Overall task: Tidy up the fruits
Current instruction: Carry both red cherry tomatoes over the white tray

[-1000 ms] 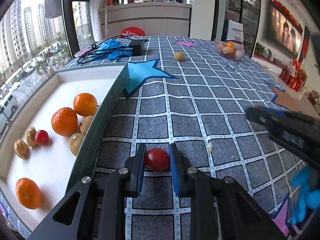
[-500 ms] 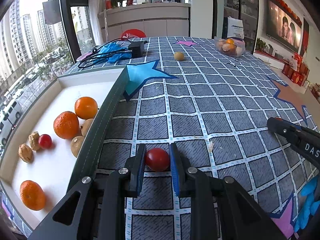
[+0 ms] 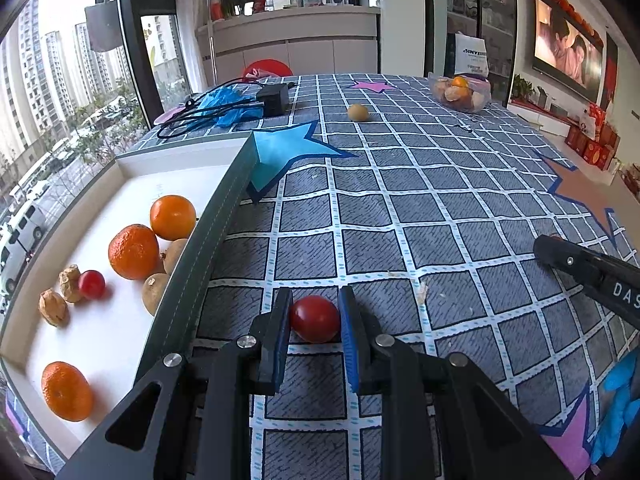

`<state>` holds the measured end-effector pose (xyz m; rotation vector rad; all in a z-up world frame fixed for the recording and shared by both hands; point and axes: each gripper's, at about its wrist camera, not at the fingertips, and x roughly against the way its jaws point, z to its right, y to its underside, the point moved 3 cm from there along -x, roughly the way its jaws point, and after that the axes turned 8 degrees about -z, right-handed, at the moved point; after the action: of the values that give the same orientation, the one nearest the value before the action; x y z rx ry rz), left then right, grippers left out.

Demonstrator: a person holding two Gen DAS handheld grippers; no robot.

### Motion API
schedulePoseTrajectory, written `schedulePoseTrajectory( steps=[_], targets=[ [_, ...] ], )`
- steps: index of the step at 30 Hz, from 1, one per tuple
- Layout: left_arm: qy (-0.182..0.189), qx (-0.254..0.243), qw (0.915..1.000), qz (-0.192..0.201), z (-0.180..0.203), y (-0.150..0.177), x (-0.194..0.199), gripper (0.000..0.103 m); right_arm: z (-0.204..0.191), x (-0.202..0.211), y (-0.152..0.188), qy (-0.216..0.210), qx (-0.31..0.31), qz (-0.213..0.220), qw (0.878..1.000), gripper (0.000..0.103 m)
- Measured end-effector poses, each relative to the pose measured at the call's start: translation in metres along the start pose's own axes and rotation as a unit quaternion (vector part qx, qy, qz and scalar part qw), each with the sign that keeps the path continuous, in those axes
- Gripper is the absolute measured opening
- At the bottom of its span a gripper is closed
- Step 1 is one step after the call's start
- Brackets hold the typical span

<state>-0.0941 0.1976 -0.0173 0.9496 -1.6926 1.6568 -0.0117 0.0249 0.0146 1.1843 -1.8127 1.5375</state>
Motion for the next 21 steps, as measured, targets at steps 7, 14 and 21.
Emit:
schedulePoseTrajectory(
  steps=[7,14,21],
  targets=[
    [0.03,0.019,0.9994,-0.001,-0.008,-0.002,0.002,0.025,-0.001,-0.003,-0.002,0.005,0.002,-0.008,1.0,0.023],
    [0.075,0.026,0.9966,0.024,-0.027,-0.015,0.028,0.025,-0.03,0.017,-0.018,0.017,0.036,-0.006,0.999,0.023],
    [0.086,0.066,0.9938,0.025,-0.091,-0.033,0.05,0.025,-0.102,0.022,-0.04,-0.044,0.083,-0.022,0.995,0.023]
  ],
)
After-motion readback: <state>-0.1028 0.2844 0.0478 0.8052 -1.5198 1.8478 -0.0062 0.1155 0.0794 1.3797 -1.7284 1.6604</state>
